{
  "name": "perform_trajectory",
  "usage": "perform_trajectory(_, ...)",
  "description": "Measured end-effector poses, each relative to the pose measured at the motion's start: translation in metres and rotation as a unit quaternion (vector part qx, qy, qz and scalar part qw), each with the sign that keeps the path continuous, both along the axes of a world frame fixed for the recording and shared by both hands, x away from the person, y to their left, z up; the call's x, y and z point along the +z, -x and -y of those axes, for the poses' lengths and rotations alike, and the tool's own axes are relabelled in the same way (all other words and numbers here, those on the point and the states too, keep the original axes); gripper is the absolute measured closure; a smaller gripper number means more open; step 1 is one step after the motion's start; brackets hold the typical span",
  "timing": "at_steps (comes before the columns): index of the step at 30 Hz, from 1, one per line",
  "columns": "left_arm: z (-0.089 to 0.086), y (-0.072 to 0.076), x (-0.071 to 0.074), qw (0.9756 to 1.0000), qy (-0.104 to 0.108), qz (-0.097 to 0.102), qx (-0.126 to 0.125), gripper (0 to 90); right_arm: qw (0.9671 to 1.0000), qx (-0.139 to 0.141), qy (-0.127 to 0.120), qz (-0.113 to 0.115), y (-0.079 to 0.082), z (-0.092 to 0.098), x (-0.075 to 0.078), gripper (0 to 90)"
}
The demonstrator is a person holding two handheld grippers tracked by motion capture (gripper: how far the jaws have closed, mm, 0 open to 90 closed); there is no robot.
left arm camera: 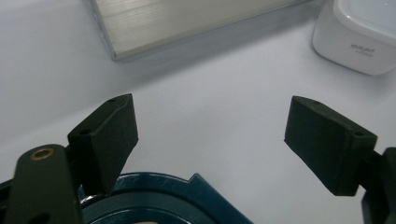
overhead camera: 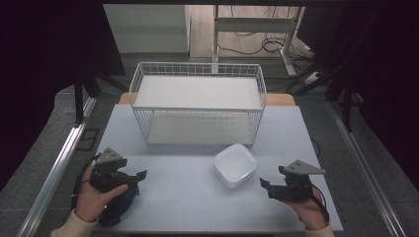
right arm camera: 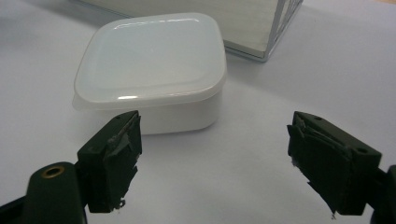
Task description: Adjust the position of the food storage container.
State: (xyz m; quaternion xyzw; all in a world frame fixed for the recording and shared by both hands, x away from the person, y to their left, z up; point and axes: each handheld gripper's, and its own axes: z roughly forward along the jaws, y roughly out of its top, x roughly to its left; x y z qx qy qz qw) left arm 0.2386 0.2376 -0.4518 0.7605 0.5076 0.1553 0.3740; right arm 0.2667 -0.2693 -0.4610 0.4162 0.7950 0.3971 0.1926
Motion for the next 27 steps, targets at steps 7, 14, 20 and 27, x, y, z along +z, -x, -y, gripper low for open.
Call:
perform_trajectory(7,-0.002,0.003,0.000,0.9999,0.011,-0.002,-0.009,21.5,1.0000,0.001,0.005,0.000,0.002,-0.003,0.001,18.2)
perform_trajectory(14,-0.006,0.004,-0.002,0.9999,0.010,-0.006,-0.012,24.3,0.9999,0.002,0.011,-0.005,0.001,-0.003,-0.001,18.7)
perform_trajectory(20,-0.006,0.006,-0.001,0.9999,0.006,-0.002,-0.010,24.6,0.9999,0.002,0.015,-0.004,0.002,-0.004,-0.001,18.7)
perform_trajectory(27,-0.012,0.009,0.003,0.9999,-0.001,0.011,-0.010,29.1,0.9999,0.002,0.012,-0.002,0.002,-0.003,0.001,18.7)
